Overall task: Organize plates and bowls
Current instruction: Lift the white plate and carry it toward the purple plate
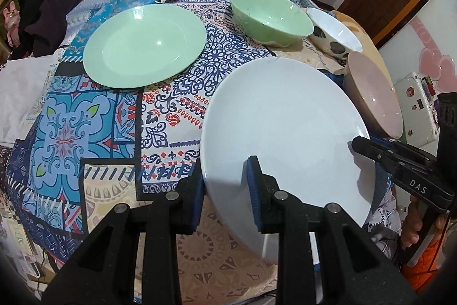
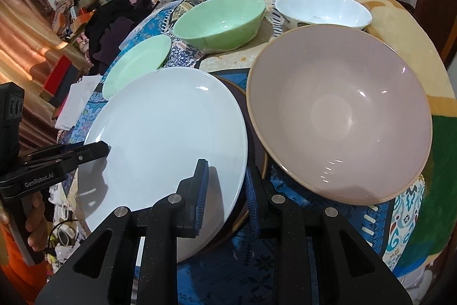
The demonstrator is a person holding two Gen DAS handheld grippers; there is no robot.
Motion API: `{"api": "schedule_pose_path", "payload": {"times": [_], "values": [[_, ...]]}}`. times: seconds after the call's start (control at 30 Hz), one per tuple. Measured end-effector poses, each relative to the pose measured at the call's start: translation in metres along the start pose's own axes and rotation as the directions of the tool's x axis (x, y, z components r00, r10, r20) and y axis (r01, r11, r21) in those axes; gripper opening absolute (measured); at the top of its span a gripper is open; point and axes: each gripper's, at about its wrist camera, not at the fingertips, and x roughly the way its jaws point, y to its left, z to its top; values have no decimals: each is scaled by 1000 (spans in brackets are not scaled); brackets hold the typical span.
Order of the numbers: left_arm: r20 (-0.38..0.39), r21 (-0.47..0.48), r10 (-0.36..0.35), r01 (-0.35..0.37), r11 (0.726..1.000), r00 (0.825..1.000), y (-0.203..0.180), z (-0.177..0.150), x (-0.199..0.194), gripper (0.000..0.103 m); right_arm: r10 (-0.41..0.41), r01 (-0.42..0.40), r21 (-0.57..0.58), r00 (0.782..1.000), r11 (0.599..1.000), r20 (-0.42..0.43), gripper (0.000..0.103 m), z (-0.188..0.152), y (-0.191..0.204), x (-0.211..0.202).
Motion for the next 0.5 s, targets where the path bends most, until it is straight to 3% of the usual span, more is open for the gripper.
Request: {"api": "schedule_pose_path", "payload": {"times": [0.5], "values": [[-32,0,-12,12,1000,999,1,6,21,29,-25,25,6,999,1000,24,24,0,-6,-5]]}}
